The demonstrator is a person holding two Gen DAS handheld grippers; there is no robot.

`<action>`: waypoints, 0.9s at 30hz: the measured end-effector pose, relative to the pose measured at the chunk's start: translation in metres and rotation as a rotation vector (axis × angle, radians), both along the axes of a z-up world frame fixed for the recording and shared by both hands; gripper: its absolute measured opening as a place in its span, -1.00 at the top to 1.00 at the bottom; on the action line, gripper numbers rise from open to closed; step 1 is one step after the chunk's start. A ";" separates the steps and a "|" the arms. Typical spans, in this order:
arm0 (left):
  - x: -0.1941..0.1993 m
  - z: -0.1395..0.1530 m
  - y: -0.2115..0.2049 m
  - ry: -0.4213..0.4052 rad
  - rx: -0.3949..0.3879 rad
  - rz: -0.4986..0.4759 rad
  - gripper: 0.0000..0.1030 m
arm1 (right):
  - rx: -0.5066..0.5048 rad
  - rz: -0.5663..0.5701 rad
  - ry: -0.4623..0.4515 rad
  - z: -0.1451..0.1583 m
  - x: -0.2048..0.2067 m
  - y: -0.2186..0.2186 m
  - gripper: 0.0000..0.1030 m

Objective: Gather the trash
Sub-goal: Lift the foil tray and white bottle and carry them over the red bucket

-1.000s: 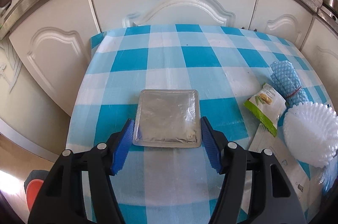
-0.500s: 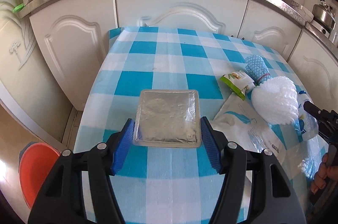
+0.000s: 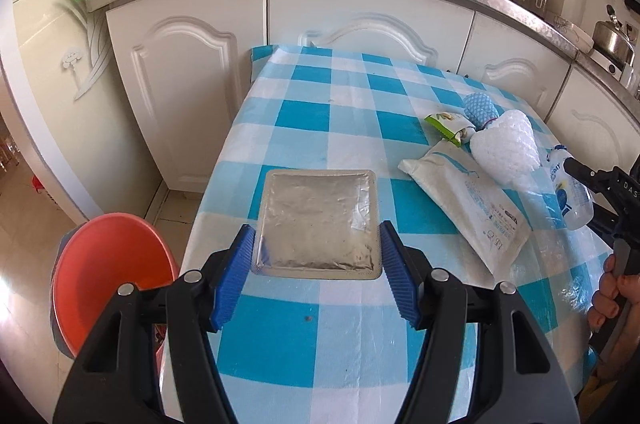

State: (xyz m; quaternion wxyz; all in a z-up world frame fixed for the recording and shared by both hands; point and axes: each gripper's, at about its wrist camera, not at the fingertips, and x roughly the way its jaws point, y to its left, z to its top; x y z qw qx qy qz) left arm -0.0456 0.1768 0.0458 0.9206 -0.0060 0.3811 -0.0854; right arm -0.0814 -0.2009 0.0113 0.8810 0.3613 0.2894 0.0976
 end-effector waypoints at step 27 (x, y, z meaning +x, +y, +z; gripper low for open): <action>-0.033 0.008 0.132 -0.086 0.082 0.295 -0.23 | -0.229 0.276 -0.134 0.083 -0.017 0.160 0.10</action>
